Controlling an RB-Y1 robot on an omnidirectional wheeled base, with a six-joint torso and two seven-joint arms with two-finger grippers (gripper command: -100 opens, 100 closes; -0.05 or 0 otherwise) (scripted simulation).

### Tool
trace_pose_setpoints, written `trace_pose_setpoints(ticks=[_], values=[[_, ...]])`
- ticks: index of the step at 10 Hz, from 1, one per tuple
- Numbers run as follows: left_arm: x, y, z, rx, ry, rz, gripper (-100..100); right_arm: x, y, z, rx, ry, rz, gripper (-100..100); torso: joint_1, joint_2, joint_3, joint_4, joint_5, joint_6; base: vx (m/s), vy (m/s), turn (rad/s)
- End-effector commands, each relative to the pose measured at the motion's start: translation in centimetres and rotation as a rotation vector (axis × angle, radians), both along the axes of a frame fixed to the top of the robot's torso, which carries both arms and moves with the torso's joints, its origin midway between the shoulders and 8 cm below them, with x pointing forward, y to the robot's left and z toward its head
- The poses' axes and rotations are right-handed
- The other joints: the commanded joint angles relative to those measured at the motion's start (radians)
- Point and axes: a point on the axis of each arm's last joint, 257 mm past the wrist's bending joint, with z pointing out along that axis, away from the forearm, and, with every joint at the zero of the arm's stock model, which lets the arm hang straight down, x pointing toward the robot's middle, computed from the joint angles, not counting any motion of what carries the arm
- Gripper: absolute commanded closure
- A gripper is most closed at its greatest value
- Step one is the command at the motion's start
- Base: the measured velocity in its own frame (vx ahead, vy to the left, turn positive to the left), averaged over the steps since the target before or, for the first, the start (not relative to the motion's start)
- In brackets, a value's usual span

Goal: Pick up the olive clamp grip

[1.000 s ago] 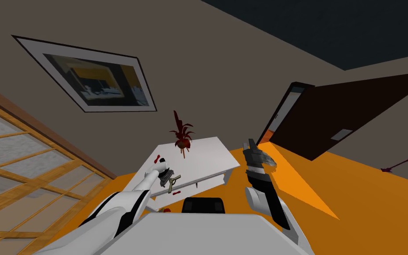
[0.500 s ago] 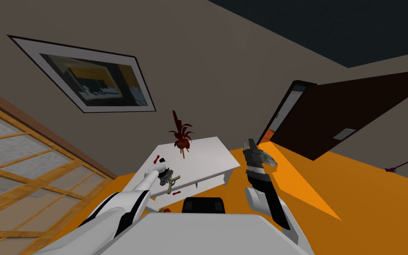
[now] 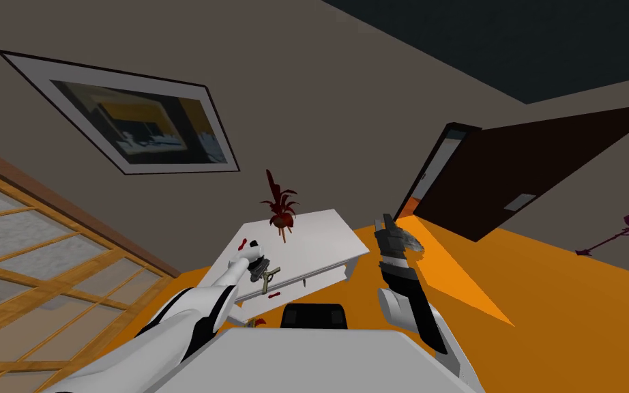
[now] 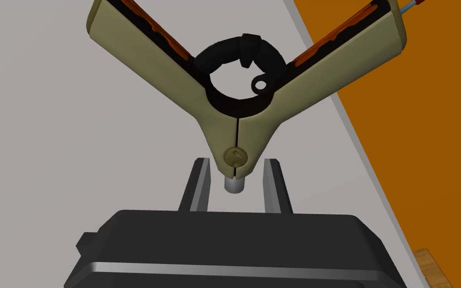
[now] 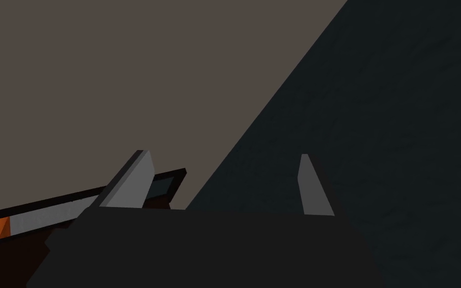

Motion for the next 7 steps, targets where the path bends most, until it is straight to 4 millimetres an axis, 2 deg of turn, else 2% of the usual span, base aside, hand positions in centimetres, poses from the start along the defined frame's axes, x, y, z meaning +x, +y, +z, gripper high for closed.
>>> trace_pose_setpoints(ticks=[1,3,5,6,7], values=[[1.3,-1.1,0.7,0.002,0.002,0.014,100,0.0,0.0,0.0,0.000,0.000,0.000,0,0.000,0.000,0.000,0.000,0.000,0.000,-0.103,0.096,-0.072],[1.7,-1.6,0.9,0.002,0.002,0.018,100,0.0,0.0,0.0,0.000,0.000,0.000,0,0.000,0.001,0.001,0.000,0.000,0.000,-0.080,0.075,-0.038],[2.7,-2.6,1.5,0.003,0.003,0.026,100,0.0,0.0,0.0,0.000,0.000,0.000,0,-0.004,-0.002,-0.001,0.000,0.000,0.000,-0.039,0.029,-0.025],[2.3,-2.3,1.2,0.003,0.006,0.022,100,0.0,0.0,0.0,0.000,0.000,0.000,0,-0.004,-0.003,-0.001,0.000,-0.001,0.000,-0.015,0.015,-0.018],[2.4,-2.3,1.2,0.003,0.004,0.024,0,0.0,0.0,0.0,0.000,0.000,0.000,0,-0.005,-0.004,-0.002,-0.001,-0.001,0.000,0.000,0.000,0.000]])
